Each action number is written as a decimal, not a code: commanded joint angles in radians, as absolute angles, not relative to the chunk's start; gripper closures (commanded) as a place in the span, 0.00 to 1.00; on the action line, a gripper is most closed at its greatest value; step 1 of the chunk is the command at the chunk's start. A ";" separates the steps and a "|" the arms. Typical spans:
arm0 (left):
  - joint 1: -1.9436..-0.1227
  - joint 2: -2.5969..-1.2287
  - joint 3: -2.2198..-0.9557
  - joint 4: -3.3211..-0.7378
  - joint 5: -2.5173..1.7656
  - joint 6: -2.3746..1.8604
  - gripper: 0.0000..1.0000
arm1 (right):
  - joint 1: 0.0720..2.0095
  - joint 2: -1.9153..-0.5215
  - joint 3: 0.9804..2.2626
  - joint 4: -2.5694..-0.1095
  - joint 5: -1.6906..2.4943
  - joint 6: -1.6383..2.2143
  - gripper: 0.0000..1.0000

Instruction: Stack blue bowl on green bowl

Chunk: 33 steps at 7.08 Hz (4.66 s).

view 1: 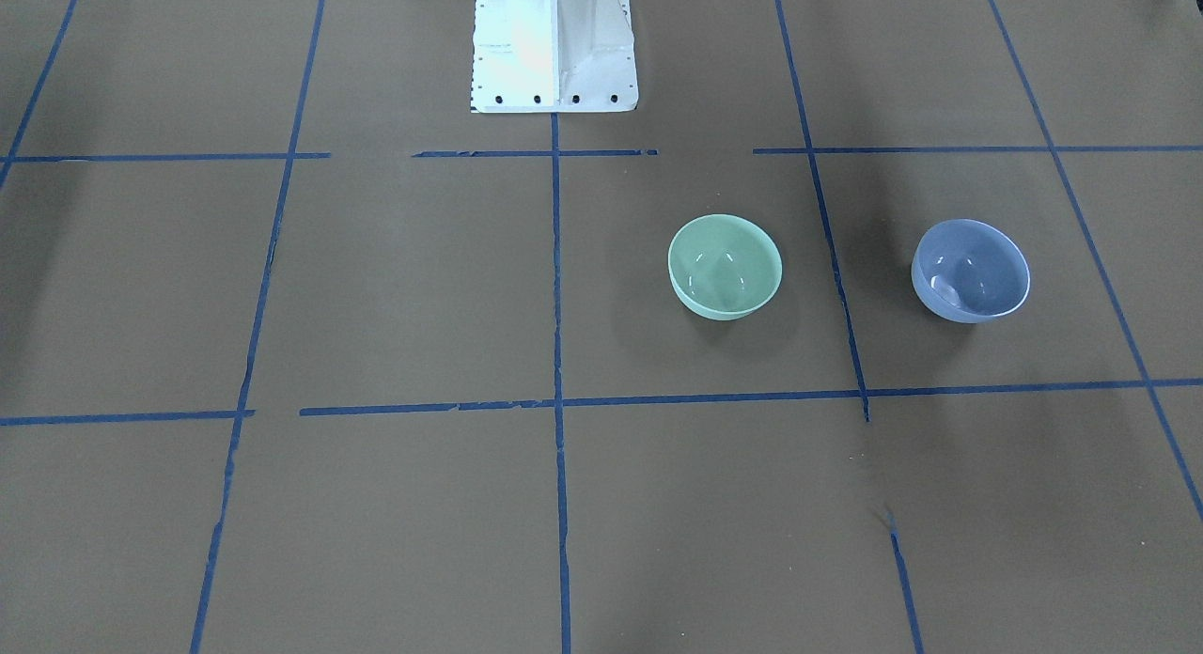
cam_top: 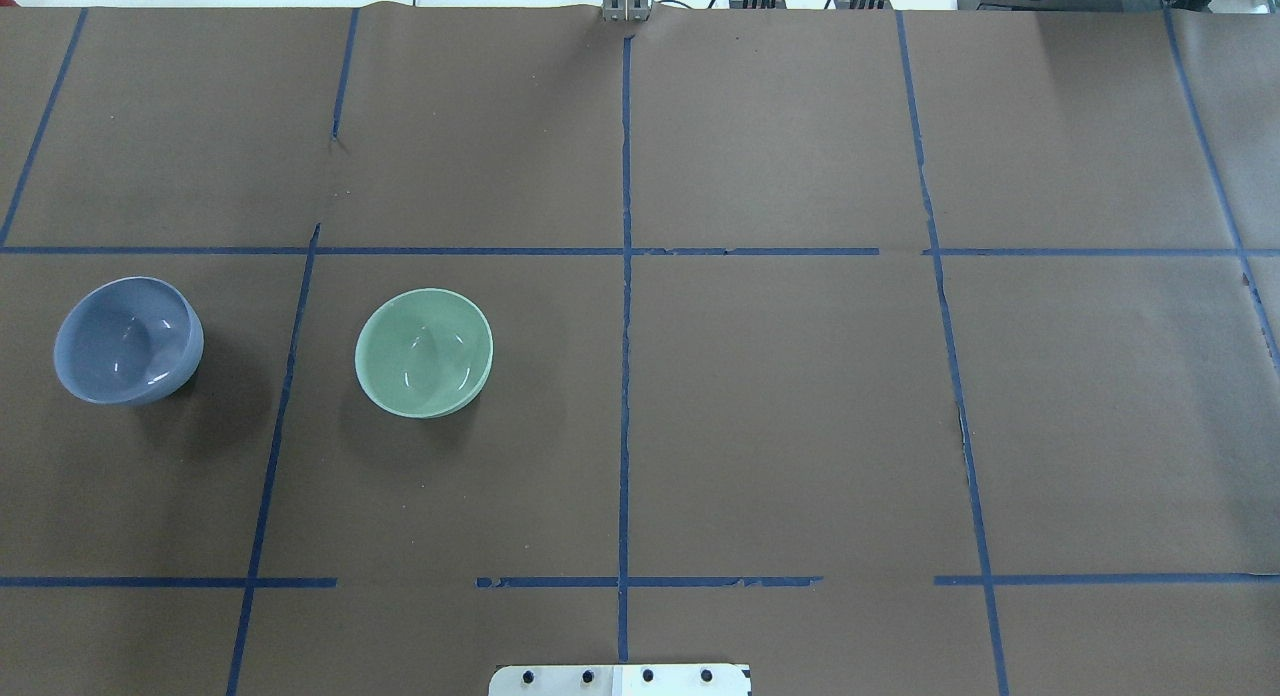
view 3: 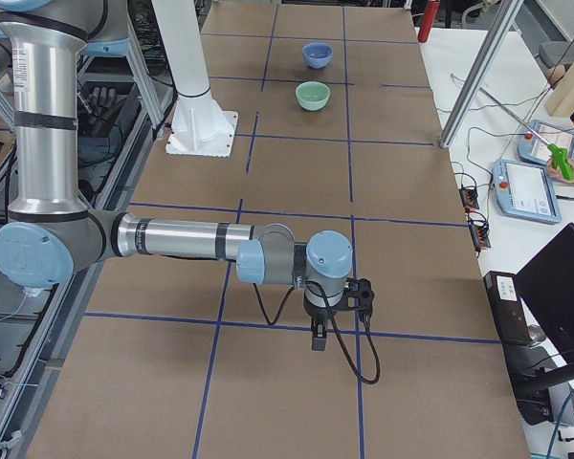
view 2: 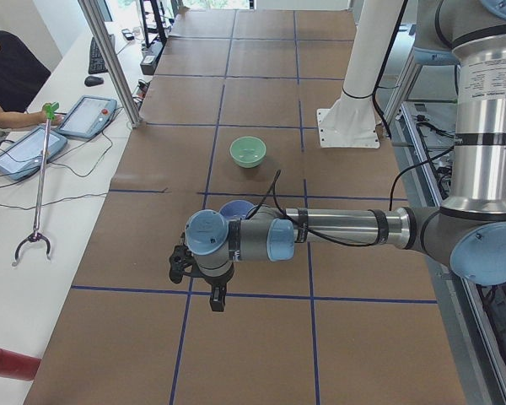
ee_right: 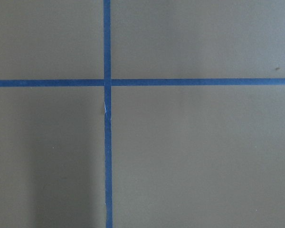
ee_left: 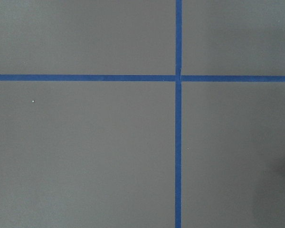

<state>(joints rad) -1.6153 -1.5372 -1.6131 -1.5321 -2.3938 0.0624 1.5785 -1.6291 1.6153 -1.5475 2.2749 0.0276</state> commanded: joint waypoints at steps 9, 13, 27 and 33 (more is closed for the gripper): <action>-1.333 -1.560 -1.823 -1.659 -2.363 -0.317 0.00 | 1.578 -1.629 1.615 -1.548 2.275 0.028 0.00; -1.177 -1.467 -1.747 -2.056 -2.296 -0.579 0.00 | 1.578 -1.629 1.615 -1.546 2.275 0.028 0.00; -1.156 -1.443 -1.825 -2.049 -2.294 -0.585 1.00 | 1.578 -1.629 1.615 -1.546 2.275 0.028 0.00; -1.378 -1.572 -2.158 -1.425 -2.372 -0.476 1.00 | 1.578 -1.629 1.615 -1.548 2.275 0.029 0.00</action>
<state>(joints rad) -1.3932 -1.5600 -2.1300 -1.4528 -2.3230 -0.4072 1.5785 -1.6291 1.6153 -1.5471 2.2750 0.0279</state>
